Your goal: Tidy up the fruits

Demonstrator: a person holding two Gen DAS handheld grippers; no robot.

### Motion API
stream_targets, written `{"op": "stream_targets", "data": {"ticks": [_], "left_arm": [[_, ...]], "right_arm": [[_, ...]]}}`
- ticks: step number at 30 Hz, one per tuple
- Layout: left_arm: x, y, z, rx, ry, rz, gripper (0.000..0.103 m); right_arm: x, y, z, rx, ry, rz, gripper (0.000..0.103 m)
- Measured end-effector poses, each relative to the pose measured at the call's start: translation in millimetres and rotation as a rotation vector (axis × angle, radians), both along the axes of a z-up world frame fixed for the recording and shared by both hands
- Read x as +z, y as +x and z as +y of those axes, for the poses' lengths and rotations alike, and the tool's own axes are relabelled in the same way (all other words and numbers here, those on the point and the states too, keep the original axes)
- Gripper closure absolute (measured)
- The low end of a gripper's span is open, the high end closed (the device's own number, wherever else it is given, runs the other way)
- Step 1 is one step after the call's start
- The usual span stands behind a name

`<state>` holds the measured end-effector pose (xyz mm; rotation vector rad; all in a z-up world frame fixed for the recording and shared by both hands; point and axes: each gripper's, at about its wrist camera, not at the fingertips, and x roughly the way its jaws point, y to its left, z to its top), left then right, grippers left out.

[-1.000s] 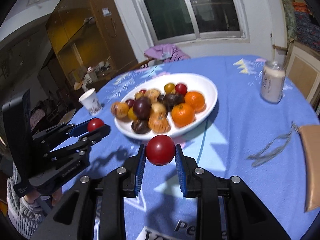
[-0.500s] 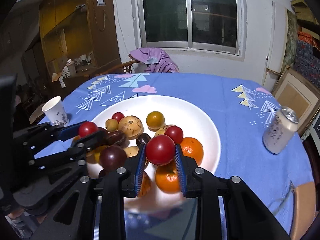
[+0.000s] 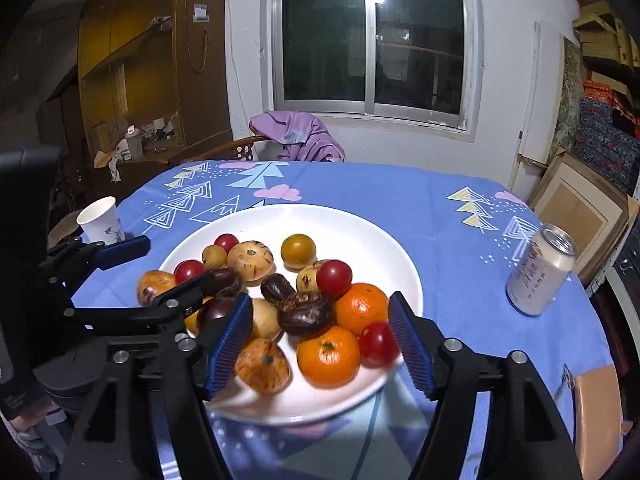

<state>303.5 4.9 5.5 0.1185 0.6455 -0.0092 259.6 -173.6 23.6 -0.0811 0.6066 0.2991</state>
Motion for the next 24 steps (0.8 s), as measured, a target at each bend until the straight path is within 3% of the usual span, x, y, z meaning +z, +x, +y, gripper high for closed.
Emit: {"op": "stream_targets", "data": {"ticks": [6, 9, 19, 24], "left_arm": [[12.0, -44.6, 7.6, 0.012, -0.026, -0.023, 0.010], [14.2, -71.3, 11.3, 0.016, -0.041, -0.029, 0.004], [9.7, -120.3, 7.5, 0.004, -0.049, -0.003, 0.004], [2.6, -128.1, 9.5, 0.004, -0.073, 0.027, 0.004]], "right_arm": [[4.5, -42.4, -5.5, -0.023, 0.023, -0.022, 0.003], [1.7, -66.4, -5.3, -0.029, 0.001, -0.027, 0.003], [-13.2, -119.0, -11.6, -0.095, -0.081, -0.053, 0.003], [-19.0, -122.0, -14.1, -0.074, -0.041, -0.010, 0.003]]}}
